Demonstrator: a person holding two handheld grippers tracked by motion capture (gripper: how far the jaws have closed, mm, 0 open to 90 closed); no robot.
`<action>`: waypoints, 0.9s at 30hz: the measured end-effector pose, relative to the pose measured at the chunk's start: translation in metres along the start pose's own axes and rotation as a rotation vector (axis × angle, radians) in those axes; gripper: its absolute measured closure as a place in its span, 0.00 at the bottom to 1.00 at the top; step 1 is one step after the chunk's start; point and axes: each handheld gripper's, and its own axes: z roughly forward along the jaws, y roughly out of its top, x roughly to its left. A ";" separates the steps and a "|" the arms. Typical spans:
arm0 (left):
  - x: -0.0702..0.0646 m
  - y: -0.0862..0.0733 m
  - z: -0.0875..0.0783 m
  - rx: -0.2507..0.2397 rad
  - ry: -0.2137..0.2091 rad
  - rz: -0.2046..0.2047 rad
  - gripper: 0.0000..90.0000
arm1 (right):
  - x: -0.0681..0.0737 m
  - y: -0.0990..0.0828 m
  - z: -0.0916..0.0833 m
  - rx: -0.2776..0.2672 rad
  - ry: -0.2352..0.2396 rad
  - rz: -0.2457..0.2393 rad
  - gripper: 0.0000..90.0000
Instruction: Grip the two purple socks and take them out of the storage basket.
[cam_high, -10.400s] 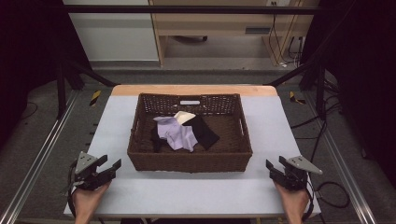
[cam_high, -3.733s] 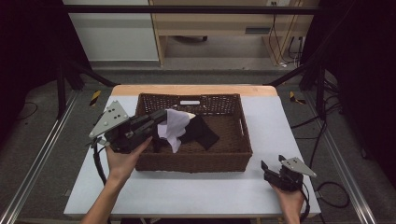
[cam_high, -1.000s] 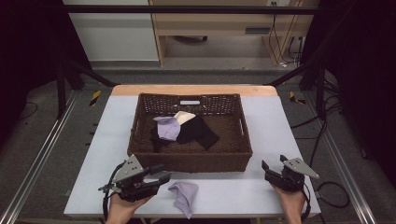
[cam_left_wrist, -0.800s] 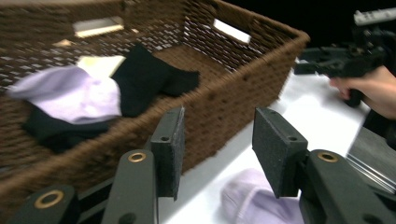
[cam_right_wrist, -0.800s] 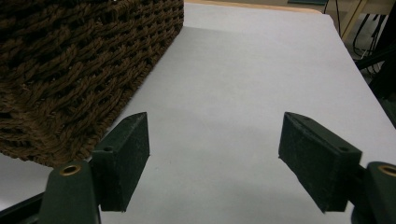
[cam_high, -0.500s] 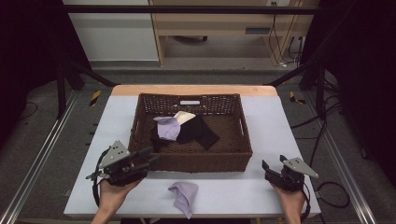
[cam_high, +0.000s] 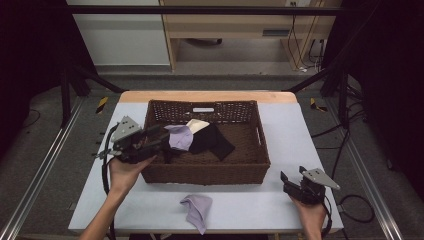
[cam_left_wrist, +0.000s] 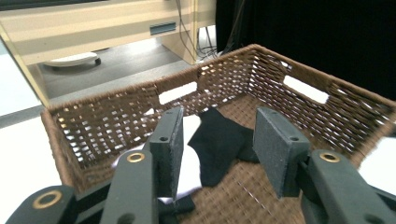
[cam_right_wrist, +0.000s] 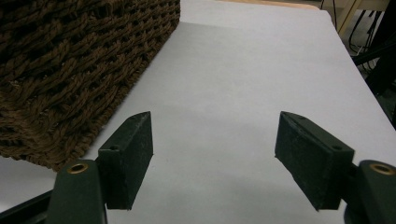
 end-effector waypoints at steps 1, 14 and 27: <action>0.002 0.003 0.004 0.000 0.010 -0.006 0.58 | 0.000 0.000 0.000 -0.002 -0.001 -0.002 0.31; 0.027 0.023 0.067 0.073 0.112 -0.055 0.57 | 0.001 0.000 0.000 -0.006 0.001 -0.006 0.32; 0.033 0.005 0.126 0.199 0.191 -0.071 0.53 | 0.002 0.000 0.001 0.007 0.007 -0.017 0.32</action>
